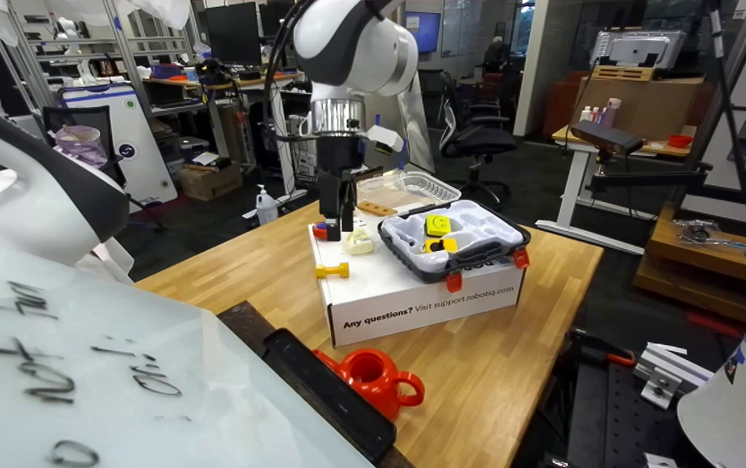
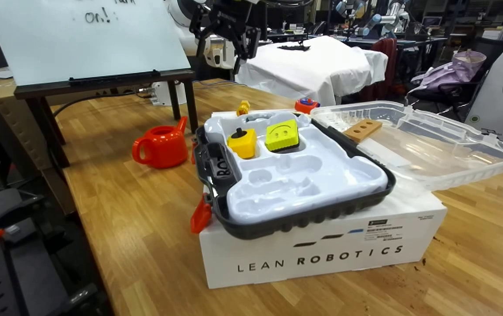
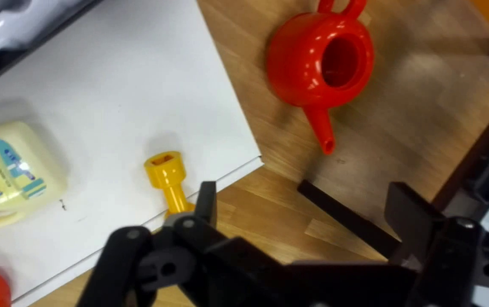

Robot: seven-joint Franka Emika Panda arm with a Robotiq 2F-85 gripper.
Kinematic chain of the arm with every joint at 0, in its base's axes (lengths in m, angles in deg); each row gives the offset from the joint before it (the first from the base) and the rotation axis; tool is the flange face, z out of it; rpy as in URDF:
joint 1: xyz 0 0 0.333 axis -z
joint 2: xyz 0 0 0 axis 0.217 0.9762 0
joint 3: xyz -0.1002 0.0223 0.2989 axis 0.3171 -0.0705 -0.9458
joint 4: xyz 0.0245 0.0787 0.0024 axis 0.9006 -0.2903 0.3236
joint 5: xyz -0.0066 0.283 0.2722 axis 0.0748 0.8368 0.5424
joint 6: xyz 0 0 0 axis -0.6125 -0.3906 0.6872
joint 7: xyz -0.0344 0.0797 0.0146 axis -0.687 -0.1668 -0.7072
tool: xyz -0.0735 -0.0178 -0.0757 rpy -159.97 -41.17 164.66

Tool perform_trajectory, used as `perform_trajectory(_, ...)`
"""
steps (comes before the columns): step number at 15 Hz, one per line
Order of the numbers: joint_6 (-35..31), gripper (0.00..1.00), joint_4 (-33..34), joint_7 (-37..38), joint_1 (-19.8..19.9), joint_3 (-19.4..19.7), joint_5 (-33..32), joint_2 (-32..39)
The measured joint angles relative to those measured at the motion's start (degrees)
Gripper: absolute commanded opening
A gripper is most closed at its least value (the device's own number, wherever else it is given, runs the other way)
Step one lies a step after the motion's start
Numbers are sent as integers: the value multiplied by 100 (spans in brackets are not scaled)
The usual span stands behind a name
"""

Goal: Pick the wooden object on the table, put it on the case cover, take the container out of the case and put it on the box then place the dumbbell at the edge of the box

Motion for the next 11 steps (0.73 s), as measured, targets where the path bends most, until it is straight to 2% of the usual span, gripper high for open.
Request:
perform_trajectory(3, -13, 100, -1039, -244, 203, 198, 772, -944)
perform_trajectory(6, 12, 100, -2164, -666, 374, 681, 1237, -1821)
perform_trajectory(8, 7, 100, -2410, -733, 390, 753, 1344, -2061)
perform_trajectory(11, -24, 100, -2412, -715, 320, 707, 1363, -2053)
